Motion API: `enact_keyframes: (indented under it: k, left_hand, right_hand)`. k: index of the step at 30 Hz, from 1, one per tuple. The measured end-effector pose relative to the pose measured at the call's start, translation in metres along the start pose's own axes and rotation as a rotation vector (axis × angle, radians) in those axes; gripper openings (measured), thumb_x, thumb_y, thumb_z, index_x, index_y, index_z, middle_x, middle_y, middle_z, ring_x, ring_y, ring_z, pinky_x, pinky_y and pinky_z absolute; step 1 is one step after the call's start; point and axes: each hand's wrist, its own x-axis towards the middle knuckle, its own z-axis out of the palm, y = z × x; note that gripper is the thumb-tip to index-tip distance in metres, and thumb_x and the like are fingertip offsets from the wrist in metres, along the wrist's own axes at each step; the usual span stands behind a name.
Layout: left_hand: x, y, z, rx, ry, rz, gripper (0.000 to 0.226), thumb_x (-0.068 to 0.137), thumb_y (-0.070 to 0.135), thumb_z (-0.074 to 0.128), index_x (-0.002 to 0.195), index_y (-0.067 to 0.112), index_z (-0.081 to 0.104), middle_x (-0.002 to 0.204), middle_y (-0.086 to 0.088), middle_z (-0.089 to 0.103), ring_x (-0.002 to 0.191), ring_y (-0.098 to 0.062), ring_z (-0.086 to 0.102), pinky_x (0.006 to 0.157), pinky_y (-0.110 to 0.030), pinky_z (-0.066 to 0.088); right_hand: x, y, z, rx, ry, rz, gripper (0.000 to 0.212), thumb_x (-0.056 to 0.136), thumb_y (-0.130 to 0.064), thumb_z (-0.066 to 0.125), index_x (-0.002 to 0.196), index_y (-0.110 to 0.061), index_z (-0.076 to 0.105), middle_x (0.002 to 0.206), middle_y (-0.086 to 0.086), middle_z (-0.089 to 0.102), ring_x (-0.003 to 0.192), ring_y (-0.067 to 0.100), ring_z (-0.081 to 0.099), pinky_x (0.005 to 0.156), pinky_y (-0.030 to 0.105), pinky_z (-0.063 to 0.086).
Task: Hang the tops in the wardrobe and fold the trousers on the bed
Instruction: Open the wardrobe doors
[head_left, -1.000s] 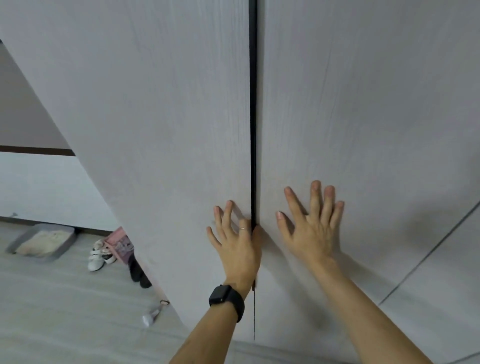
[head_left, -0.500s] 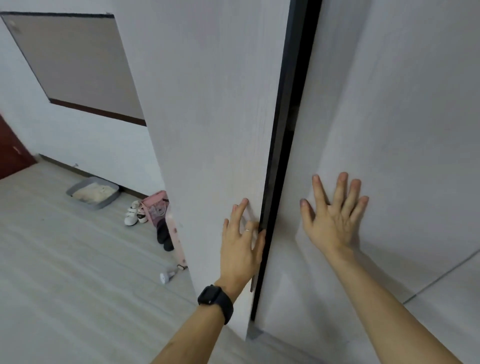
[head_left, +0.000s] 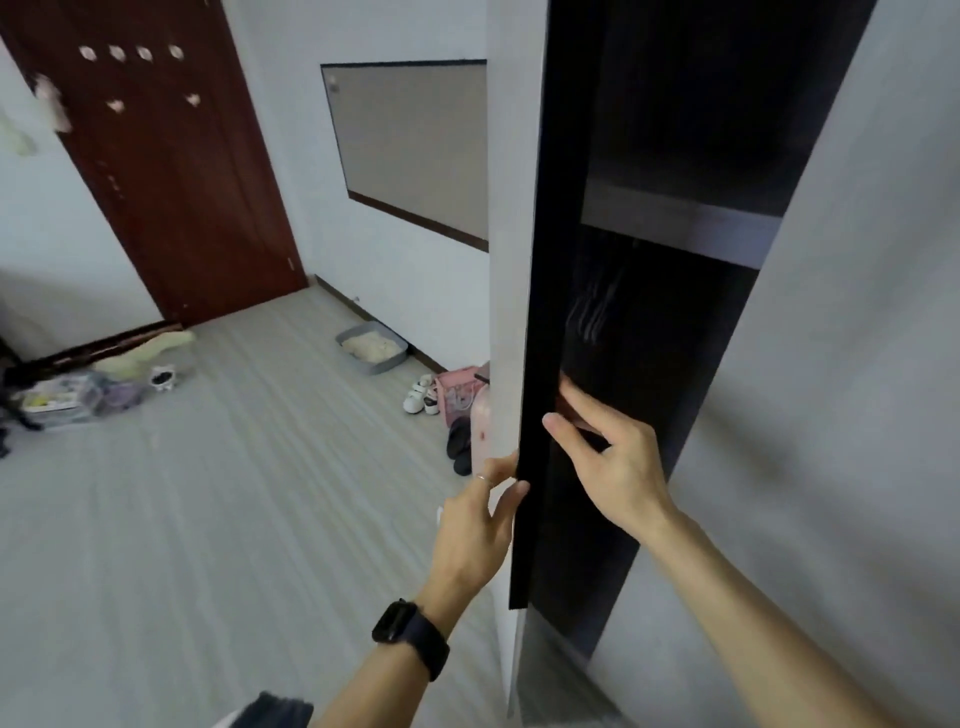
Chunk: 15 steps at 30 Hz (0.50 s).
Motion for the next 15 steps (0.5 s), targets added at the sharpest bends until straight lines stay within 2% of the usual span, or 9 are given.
enact_keyframes:
  k: [2,4,6,9,11,13,15]
  left_hand:
    - [-0.006,-0.006,-0.01,0.015,0.04,-0.063,0.016,0.101,0.044,0.054,0.113,0.051,0.048,0.116,0.027,0.066,0.115,0.007,0.06,0.09,-0.02,0.053]
    - [-0.01,-0.009,-0.022,0.059,0.091,-0.091,0.027,0.101,0.038,0.055,0.12,0.053,0.042,0.117,0.026,0.067,0.111,0.006,0.062,0.088,-0.027,0.057]
    - [-0.014,-0.009,-0.036,0.116,0.155,-0.089,0.057,0.1,0.03,0.059,0.137,0.062,0.03,0.122,0.032,0.063,0.111,0.008,0.061,0.089,-0.022,0.055]
    - [-0.011,-0.014,-0.057,0.151,0.222,-0.143,0.086,0.098,0.024,0.063,0.153,0.06,0.006,0.133,0.026,0.059,0.12,0.004,0.056,0.087,-0.009,0.042]
    - [-0.01,-0.023,-0.074,0.186,0.254,-0.161,0.093,0.098,0.021,0.064,0.155,0.056,-0.001,0.14,0.02,0.058,0.122,0.0,0.054,0.085,-0.003,0.04]
    - [-0.007,-0.032,-0.09,0.197,0.272,-0.169,0.095,0.097,0.016,0.063,0.156,0.054,-0.002,0.147,0.018,0.052,0.123,0.001,0.054,0.09,-0.006,0.045]
    - [-0.001,-0.039,-0.106,0.17,0.306,-0.185,0.096,0.096,0.01,0.061,0.155,0.055,0.001,0.145,0.028,0.048,0.12,0.012,0.051,0.089,-0.003,0.043]
  right_hand:
    - [0.004,-0.001,0.016,-0.152,0.044,-0.145,0.043,0.097,-0.029,0.066,0.139,-0.019,0.06,0.132,-0.009,0.066,0.121,0.012,0.064,0.1,0.032,0.054]
    - [0.008,0.002,0.033,-0.285,0.062,-0.283,0.043,0.1,-0.031,0.064,0.138,-0.011,0.061,0.13,0.0,0.069,0.115,0.016,0.067,0.094,0.036,0.056]
    - [0.012,-0.002,0.053,-0.326,0.034,-0.323,0.046,0.101,-0.037,0.061,0.144,-0.021,0.056,0.137,-0.002,0.064,0.118,0.019,0.064,0.092,0.038,0.058]
    - [0.023,-0.007,0.078,-0.343,-0.118,-0.309,0.057,0.104,-0.051,0.045,0.157,-0.045,0.024,0.161,-0.009,0.035,0.138,0.021,0.046,0.099,0.043,0.052]
    - [0.032,-0.01,0.098,-0.341,-0.221,-0.321,0.058,0.105,-0.052,0.037,0.158,-0.049,0.014,0.167,-0.009,0.021,0.145,0.022,0.038,0.101,0.047,0.051]
    - [0.041,-0.011,0.119,-0.357,-0.266,-0.327,0.058,0.106,-0.049,0.034,0.159,-0.047,0.011,0.169,-0.007,0.015,0.145,0.025,0.039,0.099,0.049,0.055]
    - [0.048,-0.013,0.142,-0.393,-0.292,-0.338,0.06,0.106,-0.044,0.036,0.159,-0.048,0.008,0.17,-0.006,0.008,0.143,0.026,0.041,0.093,0.046,0.058]
